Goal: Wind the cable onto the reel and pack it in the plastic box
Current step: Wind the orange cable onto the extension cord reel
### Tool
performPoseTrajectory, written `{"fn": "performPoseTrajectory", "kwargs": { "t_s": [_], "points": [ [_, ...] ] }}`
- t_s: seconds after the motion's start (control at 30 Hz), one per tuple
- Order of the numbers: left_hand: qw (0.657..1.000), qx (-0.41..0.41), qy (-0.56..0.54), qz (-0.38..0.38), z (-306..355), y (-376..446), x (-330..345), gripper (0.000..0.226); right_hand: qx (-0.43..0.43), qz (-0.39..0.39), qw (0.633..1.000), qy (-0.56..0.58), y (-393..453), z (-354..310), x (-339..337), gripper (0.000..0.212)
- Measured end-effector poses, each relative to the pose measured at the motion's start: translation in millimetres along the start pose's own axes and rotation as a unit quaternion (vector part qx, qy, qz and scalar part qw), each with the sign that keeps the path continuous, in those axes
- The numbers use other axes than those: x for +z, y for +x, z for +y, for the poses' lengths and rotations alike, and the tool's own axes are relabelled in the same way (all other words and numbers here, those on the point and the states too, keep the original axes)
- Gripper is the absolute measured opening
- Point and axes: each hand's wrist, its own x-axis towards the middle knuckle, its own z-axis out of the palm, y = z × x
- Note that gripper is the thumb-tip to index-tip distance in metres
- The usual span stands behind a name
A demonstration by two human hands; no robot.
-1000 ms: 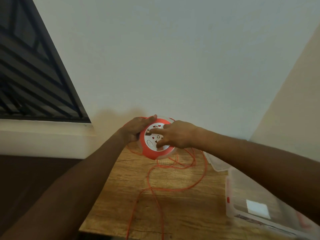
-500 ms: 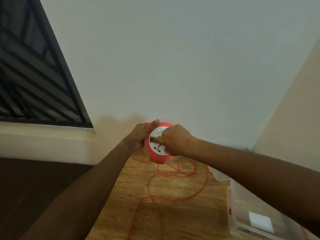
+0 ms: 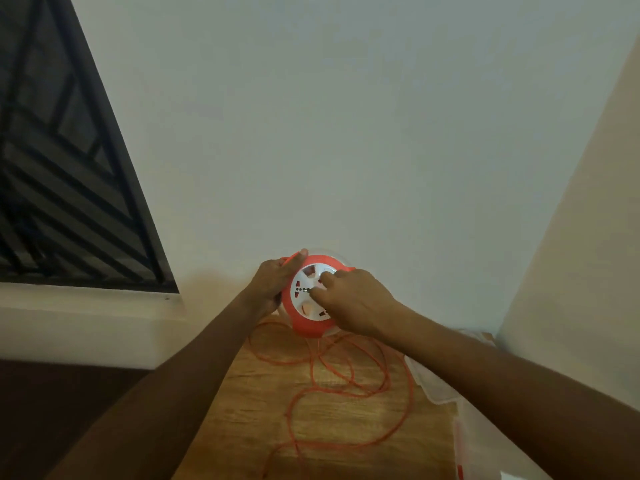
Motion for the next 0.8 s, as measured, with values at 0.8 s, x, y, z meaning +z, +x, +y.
{"fn": "performPoseTrajectory", "kwargs": {
  "t_s": [0.8],
  "points": [
    [0.989, 0.101, -0.045, 0.099, 78, 13, 10, 0.038, 0.248, 0.118, 0.957, 0.096, 52, 37, -26, 0.068]
  ]
}}
